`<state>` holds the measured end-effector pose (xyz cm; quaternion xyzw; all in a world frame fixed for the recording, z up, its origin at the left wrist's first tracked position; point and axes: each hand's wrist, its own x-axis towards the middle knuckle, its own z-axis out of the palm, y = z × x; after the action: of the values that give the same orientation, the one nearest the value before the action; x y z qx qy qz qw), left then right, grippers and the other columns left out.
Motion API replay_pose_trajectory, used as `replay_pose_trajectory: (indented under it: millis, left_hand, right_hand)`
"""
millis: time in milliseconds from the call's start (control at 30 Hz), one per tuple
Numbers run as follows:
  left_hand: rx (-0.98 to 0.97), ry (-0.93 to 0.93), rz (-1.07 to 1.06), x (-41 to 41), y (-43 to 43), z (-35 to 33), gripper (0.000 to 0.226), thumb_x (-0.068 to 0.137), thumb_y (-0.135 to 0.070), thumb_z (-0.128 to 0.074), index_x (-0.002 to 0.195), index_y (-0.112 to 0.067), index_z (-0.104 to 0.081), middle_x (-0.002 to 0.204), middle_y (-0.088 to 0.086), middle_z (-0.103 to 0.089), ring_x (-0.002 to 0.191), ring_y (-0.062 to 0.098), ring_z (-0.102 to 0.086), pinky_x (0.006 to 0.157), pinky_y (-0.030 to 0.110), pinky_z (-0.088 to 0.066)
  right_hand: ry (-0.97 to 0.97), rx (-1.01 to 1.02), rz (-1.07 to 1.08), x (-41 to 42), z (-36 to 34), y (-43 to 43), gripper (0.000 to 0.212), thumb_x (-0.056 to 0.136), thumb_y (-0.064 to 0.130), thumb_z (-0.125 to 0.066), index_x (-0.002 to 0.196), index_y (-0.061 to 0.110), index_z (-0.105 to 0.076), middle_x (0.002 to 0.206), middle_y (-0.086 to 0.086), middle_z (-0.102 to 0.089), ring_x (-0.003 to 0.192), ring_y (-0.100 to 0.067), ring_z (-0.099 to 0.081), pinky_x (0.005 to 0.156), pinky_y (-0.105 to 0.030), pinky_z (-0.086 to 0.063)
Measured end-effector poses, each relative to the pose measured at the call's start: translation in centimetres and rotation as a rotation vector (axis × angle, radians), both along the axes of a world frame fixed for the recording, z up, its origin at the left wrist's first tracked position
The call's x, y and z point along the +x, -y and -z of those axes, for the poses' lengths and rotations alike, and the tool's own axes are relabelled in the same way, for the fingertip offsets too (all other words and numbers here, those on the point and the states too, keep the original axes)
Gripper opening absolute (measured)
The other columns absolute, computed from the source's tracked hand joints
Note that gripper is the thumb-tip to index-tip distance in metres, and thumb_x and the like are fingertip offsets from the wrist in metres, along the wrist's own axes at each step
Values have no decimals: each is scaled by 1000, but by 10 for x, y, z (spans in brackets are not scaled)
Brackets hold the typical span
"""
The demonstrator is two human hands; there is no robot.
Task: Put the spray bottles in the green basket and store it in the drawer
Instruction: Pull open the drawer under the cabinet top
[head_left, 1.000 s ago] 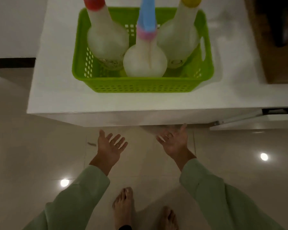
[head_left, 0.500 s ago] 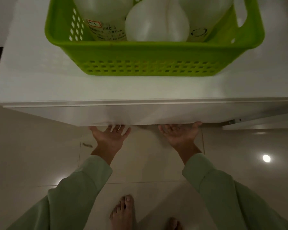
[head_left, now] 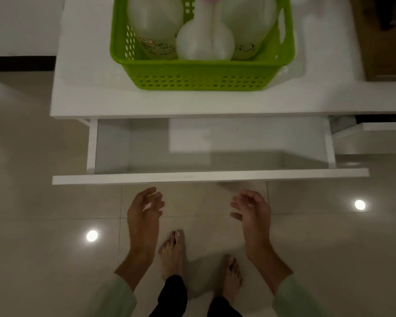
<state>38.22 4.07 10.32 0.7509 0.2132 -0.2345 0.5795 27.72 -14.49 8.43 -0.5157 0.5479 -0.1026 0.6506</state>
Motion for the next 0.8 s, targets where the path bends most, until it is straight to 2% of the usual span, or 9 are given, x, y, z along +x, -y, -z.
replay_pose_trajectory:
  millis: [67, 133, 167, 233, 267, 367, 467, 633, 800]
  left_hand:
    - [279, 415, 326, -19, -10, -35, 22, 95, -21, -61, 116, -29, -63, 118, -11, -67, 107, 7, -65, 87, 12, -50]
    - [461, 694, 579, -21, -16, -56, 33, 95, -21, -61, 127, -28, -57, 129, -12, -57, 121, 4, -55, 101, 17, -43]
    - [523, 752, 677, -17, -15, -63, 40, 95, -22, -61, 133, -26, -52, 137, -8, -52, 130, 10, -49, 108, 25, -40]
    - [628, 730, 851, -6, -9, -72, 52, 95, -25, -60, 144, -21, -44, 152, 3, -41, 145, 22, -34, 118, 42, -30]
    - [670, 707, 926, -1, -5, -73, 52, 96, -28, -59, 145, -19, -45, 154, 6, -42, 147, 25, -32, 121, 48, -26]
    - [738, 676, 1038, 6, 2, -72, 35, 96, -31, -57, 127, -16, -62, 127, 6, -66, 125, 28, -57, 115, 49, -31]
    - [755, 655, 1023, 3, 1, -75, 28, 96, -29, -59, 119, -15, -67, 114, 5, -71, 109, 28, -64, 106, 45, -38]
    - [739, 566, 1043, -13, -5, -82, 29, 97, -27, -57, 122, -16, -66, 118, 4, -71, 113, 27, -63, 108, 44, -36]
    - [732, 568, 1034, -39, -21, -83, 26, 91, -21, -67, 116, -14, -70, 110, 5, -74, 104, 30, -66, 100, 49, -43]
  right_hand:
    - [30, -583, -313, -22, -37, -7, 16, 96, 13, -61, 105, 25, -67, 107, 4, -69, 105, -22, -67, 88, -25, -52]
    - [66, -972, -547, -28, -61, 0, 27, 96, 18, -59, 122, 19, -64, 122, 0, -62, 120, -18, -57, 103, -26, -43]
    - [23, -1063, -635, -25, -70, 8, 35, 96, 19, -59, 131, 16, -61, 131, -3, -59, 127, -20, -52, 109, -30, -39]
    - [-170, -1114, -826, -14, -82, 23, 47, 97, 23, -60, 142, 14, -54, 140, -8, -56, 135, -26, -47, 117, -42, -33]
    - [-260, -1120, -931, -9, -83, 29, 47, 97, 26, -61, 142, 13, -55, 137, -9, -59, 133, -30, -50, 118, -47, -32]
    - [-376, -1124, -1115, -1, -81, 38, 30, 96, 31, -61, 120, 14, -69, 110, -4, -68, 105, -30, -60, 105, -45, -40]
    - [-373, -1120, -1135, -4, -85, 38, 22, 96, 29, -62, 112, 16, -69, 99, -2, -67, 90, -26, -58, 88, -41, -44]
    - [-389, -1021, -1167, -20, -93, 27, 24, 98, 28, -58, 116, 16, -69, 103, -3, -66, 94, -27, -57, 92, -40, -41]
    - [-380, -996, -1148, -49, -92, 11, 22, 95, 22, -62, 113, 14, -70, 102, -3, -68, 94, -28, -59, 90, -43, -44]
